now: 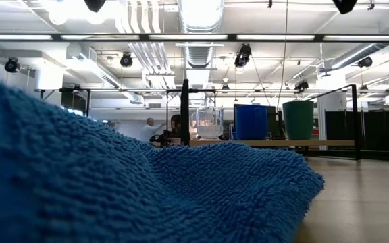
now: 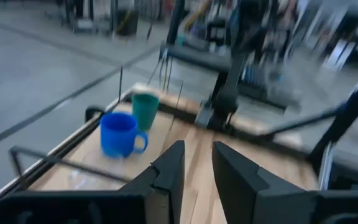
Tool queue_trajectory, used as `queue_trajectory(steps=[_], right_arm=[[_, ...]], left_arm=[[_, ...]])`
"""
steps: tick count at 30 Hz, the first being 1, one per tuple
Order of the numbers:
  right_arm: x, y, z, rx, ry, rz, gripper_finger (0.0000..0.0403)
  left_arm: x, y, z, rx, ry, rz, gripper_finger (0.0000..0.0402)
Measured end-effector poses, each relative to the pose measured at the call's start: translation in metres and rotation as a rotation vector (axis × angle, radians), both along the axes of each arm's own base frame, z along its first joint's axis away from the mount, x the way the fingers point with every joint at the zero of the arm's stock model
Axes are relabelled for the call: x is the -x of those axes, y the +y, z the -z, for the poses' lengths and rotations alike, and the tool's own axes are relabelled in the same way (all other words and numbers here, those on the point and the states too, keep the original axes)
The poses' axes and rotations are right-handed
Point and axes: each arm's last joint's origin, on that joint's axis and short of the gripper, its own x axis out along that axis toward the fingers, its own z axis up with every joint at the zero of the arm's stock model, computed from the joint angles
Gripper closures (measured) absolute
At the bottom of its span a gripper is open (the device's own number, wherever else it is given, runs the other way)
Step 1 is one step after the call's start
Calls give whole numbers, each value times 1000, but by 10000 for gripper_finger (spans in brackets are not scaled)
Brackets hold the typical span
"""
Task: Stack small to large cups/mugs on shelf
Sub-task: Return to Home Position
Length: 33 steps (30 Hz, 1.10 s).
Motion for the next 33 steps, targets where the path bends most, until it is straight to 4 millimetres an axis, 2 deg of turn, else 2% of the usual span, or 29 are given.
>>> queue_trajectory(steps=[5,10,20,29,33], right_arm=[[26,1,24,-16,-162,-42,342],[43,2,45,-4,-313,-63,342],[69,1,76,15,-447,-66,342],[58,2,82,76,-435,-71,342],[56,2,88,75,-473,-76,342]], left_arm=[[4,-1,29,-14,-166,29,333],[6,-1,59,-17,-267,34,333],[11,-1,102,-22,-391,33,333],[22,-1,134,-19,-602,18,334],[26,-1,148,40,-615,26,334]])
